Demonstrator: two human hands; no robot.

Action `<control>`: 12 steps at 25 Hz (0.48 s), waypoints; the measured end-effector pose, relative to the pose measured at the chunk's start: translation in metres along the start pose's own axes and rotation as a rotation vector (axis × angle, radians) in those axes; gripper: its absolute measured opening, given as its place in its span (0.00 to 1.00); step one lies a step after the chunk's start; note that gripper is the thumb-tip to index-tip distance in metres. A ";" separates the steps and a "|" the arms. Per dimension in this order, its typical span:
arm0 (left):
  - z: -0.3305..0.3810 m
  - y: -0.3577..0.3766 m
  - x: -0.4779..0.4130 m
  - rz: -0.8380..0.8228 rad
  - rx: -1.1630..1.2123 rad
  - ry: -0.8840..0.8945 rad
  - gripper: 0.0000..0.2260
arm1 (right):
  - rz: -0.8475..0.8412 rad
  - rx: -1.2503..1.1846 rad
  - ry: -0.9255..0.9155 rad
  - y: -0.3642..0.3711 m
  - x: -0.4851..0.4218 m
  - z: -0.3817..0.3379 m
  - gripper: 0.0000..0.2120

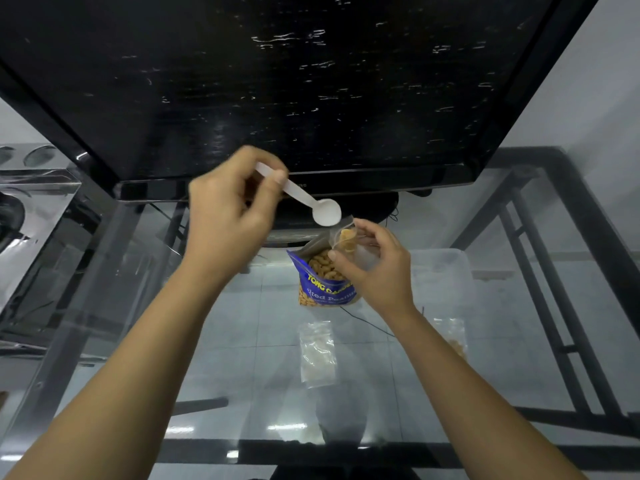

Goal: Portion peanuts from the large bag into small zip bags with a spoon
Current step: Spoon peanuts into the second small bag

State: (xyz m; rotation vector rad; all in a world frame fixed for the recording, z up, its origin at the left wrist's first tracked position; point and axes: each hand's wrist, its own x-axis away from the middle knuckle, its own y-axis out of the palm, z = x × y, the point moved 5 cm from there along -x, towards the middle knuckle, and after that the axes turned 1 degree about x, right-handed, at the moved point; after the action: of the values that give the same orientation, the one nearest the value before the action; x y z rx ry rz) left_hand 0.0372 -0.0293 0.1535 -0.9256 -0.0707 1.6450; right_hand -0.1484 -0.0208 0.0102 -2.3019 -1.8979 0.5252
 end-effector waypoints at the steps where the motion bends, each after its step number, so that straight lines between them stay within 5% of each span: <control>1: -0.015 -0.002 -0.003 0.070 0.080 -0.117 0.04 | 0.002 -0.004 0.015 -0.002 0.001 0.002 0.25; 4: -0.062 0.016 0.003 0.066 0.221 -0.348 0.06 | 0.007 -0.031 0.089 -0.012 0.005 0.013 0.23; 9: -0.081 0.087 0.048 -0.433 -0.127 -0.036 0.04 | -0.080 -0.037 0.253 -0.018 0.019 0.044 0.21; 12: -0.100 0.100 0.059 -0.369 -0.059 -0.361 0.05 | -0.127 -0.063 0.289 -0.017 0.021 0.051 0.21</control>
State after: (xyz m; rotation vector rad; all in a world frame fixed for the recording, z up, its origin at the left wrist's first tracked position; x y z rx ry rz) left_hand 0.0165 -0.0530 0.0031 -0.6051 -0.5095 1.4492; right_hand -0.1775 -0.0038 -0.0361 -2.1350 -1.9230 0.1123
